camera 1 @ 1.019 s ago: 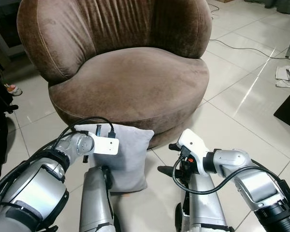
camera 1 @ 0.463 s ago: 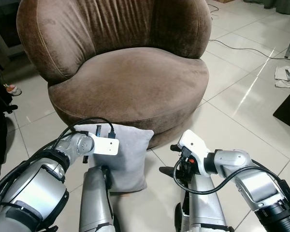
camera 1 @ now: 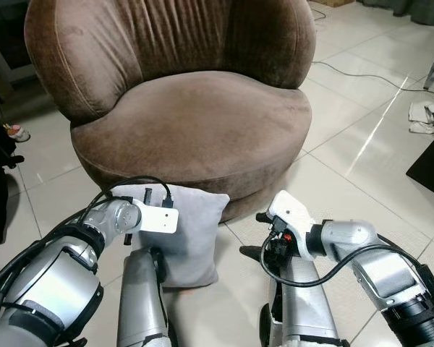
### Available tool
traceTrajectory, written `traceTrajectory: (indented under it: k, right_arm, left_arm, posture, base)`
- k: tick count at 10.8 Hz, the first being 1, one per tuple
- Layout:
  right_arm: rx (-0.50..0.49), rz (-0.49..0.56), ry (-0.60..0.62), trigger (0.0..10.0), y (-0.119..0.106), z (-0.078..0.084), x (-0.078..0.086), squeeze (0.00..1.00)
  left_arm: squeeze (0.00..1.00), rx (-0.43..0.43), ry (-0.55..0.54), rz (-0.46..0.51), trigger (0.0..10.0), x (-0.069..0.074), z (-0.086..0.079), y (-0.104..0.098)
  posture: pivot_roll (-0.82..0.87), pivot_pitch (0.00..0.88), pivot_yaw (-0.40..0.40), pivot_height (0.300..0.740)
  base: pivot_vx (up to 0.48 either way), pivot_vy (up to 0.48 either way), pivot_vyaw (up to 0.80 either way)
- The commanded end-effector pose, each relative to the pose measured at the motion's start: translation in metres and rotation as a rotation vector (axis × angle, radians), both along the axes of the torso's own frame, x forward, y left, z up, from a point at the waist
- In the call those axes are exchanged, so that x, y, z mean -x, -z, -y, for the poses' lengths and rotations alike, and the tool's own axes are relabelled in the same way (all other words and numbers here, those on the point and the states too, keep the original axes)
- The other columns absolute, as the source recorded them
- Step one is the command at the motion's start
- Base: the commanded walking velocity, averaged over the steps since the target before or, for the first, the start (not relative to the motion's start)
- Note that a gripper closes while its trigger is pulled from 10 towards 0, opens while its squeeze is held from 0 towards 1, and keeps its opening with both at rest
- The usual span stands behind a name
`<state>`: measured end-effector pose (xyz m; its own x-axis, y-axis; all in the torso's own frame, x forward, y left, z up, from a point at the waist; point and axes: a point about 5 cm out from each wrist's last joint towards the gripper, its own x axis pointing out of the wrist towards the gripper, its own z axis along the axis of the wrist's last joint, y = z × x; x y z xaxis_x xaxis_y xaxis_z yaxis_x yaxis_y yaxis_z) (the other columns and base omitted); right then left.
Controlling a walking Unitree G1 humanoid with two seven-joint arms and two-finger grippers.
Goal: Move the pillow to the sofa from floor
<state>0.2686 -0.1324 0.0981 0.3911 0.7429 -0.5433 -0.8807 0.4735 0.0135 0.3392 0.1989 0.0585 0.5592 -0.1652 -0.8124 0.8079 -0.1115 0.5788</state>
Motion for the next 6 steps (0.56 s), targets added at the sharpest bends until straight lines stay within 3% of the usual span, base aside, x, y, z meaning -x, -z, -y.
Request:
traceTrajectory:
  k: [1,5,6]
  right_arm:
    - [0.007,0.003,-0.013,10.0,0.0005,-0.0011,-0.0009,0.0]
    - [0.014,0.004,-0.016,10.0,0.0022,-0.0015,-0.0009,0.0]
    - [0.016,0.004,-0.017,10.0,0.0025,-0.0014,-0.0008,0.0]
  left_arm:
    - [0.0,-0.017,0.01,-0.013,0.0,0.0026,-0.0013,0.0031]
    - [0.0,-0.039,0.007,0.025,0.0,0.0,-0.0029,0.001]
    - [1.0,-0.035,0.003,0.049,10.0,-0.002,-0.0023,-0.001]
  posture:
    - [-0.15,0.04,0.021,0.422]
    - [-0.15,0.031,0.025,0.422]
    - [-0.15,0.028,0.026,0.422]
  base:
    - [0.0,0.0,0.0]
    - [0.0,0.0,0.0]
    - [0.0,0.0,0.0]
